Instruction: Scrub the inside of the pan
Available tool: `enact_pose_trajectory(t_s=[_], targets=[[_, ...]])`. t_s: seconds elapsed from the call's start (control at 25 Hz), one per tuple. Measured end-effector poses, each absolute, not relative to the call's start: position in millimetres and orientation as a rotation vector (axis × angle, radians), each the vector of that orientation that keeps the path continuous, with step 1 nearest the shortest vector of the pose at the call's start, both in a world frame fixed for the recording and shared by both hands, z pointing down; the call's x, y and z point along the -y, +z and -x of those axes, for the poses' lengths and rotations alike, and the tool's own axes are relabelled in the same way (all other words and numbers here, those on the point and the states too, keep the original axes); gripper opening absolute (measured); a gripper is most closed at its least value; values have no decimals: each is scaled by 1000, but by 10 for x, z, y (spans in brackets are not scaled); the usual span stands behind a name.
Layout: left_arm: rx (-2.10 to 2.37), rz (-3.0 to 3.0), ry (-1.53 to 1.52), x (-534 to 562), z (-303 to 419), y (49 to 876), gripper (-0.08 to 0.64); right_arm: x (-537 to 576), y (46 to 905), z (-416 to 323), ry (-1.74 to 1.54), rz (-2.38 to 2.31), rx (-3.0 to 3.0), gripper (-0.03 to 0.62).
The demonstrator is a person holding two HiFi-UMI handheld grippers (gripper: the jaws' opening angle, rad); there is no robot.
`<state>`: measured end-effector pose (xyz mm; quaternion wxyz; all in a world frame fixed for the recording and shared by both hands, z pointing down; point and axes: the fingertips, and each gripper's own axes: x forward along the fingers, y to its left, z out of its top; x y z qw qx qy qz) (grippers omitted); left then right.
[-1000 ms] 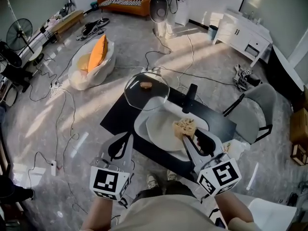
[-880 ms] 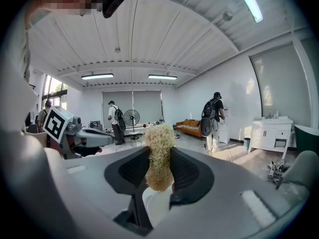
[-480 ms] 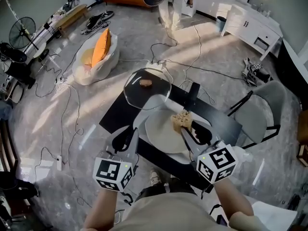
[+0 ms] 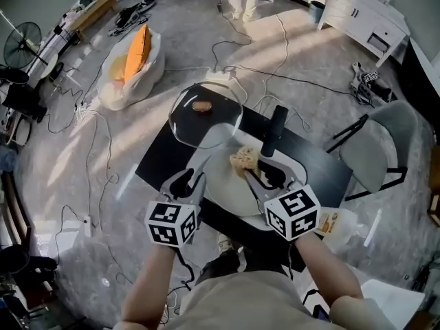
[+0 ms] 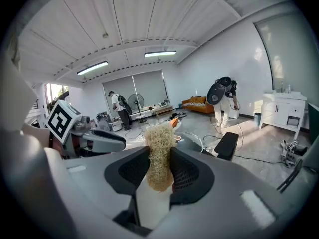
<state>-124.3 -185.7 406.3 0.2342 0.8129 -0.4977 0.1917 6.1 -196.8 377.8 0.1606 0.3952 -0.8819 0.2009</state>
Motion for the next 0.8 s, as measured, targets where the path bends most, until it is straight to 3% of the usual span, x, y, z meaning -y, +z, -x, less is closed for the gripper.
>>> enact_pose_trajectory(t_s=[0.8], targets=[[1193, -1807, 683, 1810, 1330, 5853, 170, 2076, 5624, 583, 772, -861, 2339, 135]])
